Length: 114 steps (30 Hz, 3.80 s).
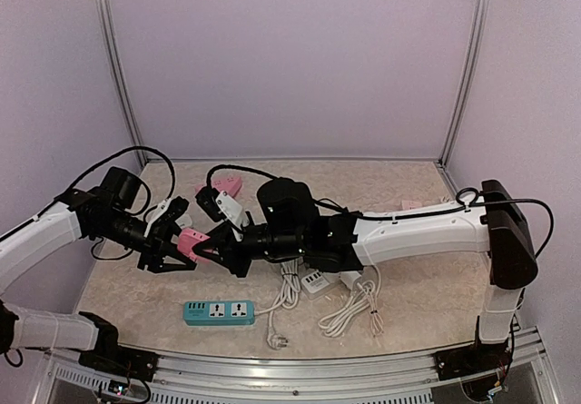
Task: Insert the plug
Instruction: Adjust the plug, then move the socket to the center of the board.
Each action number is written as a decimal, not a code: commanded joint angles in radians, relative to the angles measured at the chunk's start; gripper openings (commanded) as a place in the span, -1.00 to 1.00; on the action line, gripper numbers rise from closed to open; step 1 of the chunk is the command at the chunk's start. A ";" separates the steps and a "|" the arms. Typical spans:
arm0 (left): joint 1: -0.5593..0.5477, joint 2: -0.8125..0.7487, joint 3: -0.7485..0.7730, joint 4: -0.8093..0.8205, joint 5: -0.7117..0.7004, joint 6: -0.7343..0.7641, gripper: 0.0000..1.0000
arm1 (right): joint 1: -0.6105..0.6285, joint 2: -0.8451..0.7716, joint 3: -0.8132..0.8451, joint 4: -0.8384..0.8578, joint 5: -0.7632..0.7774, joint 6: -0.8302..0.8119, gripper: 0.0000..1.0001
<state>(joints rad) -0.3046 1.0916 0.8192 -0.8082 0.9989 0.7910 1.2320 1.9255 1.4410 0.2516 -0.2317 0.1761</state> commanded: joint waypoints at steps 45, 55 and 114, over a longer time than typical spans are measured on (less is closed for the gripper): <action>-0.173 -0.446 -0.401 0.425 -0.175 -0.167 0.35 | 0.043 0.093 -0.165 0.125 0.045 -0.389 -1.00; -0.244 -0.391 -0.376 0.400 -0.214 -0.137 0.38 | 0.035 -0.035 -0.292 0.049 0.129 -0.296 -1.00; -0.694 0.537 0.055 0.360 -0.779 -0.038 -0.28 | -0.013 -0.693 -0.870 0.088 0.436 -0.216 -1.00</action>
<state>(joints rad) -0.9947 1.6203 0.8612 -0.5220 0.1997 0.7521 1.2270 1.2591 0.5858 0.3618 0.1970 -0.0589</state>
